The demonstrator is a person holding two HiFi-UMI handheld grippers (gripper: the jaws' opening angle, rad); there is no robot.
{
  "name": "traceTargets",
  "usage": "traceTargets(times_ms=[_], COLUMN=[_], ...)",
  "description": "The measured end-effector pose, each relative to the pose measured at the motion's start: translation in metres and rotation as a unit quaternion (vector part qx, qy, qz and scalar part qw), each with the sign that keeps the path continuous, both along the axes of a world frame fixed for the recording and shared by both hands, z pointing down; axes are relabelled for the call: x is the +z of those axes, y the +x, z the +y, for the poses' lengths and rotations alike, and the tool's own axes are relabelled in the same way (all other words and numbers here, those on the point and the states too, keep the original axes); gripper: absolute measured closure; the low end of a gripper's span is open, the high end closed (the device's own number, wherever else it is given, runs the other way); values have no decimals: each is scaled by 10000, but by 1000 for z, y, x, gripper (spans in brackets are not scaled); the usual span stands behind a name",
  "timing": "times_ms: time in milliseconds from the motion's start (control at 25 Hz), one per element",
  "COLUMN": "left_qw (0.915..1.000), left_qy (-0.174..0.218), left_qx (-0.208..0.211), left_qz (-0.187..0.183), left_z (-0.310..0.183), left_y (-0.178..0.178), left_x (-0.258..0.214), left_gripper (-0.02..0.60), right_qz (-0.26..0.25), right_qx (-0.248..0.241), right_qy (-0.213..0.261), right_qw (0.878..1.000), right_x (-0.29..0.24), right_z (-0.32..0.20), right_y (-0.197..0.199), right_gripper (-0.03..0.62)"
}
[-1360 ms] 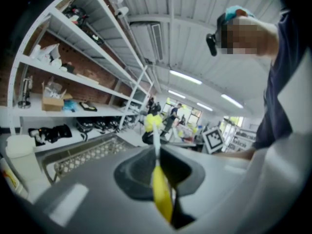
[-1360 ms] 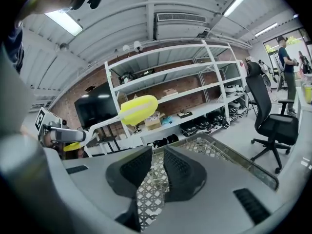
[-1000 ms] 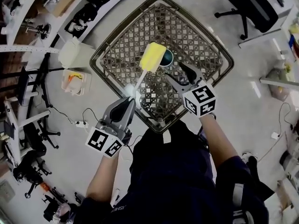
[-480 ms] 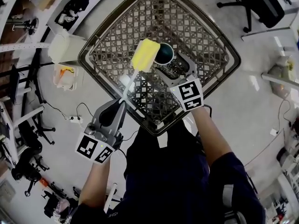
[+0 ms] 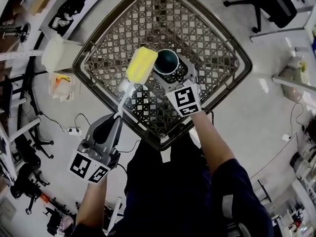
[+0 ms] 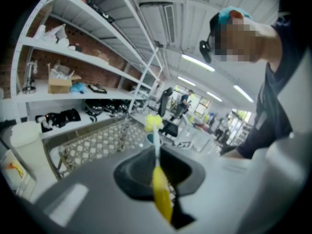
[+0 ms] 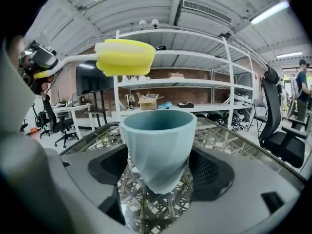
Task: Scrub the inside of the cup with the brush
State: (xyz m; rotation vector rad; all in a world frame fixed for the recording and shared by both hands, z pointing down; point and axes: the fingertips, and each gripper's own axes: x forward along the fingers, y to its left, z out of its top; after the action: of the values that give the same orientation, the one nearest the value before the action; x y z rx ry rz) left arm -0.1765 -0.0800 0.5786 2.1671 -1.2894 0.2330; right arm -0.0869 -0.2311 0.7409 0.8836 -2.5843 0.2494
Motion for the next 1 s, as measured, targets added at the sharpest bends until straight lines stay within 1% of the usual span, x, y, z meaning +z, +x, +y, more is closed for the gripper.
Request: traceTargets(times_ms=[200,400,520,640,720,840,920,1000], left_qw=[10000,10000,9998,9996,9989,9952,9904,9834], left_qy=[-40,59,166,217,312,619,823,1037], left_qx=[-13,5,59,147,290,605,842,1107], left_qz=[65,67,15,-87,-188,-462,-724,-1001], left_z=[-2,-1,-8,-10,-9,-18,-21,-24], left_y=[-9,-16,-18,-21,-24,-29,-32,-35], left_x=[-5,-16,-23,-41,-58,-81,-97,-116], left_gripper=[555,556,556,556,557,557,557,556], right_qz=[201,352,414,599,735,895,1071,1299], right_qx=[-21,-30,-12,-72,-108,-111,-131,-199], right_qy=[18,-42,61,205,307,646,892,1174], right_qw=[9998,9994,9991,9980,9968,9938,9902,9843], right_x=[-2,-8,-27,-58,-83,-125,-153,-181], right_z=[-7,-8,-15,-13,-10,-19,-21,-20], right_y=[-6,-9,-3,5,10,15,17,17], right_gripper=[243,244,244,244,244,244,244,244])
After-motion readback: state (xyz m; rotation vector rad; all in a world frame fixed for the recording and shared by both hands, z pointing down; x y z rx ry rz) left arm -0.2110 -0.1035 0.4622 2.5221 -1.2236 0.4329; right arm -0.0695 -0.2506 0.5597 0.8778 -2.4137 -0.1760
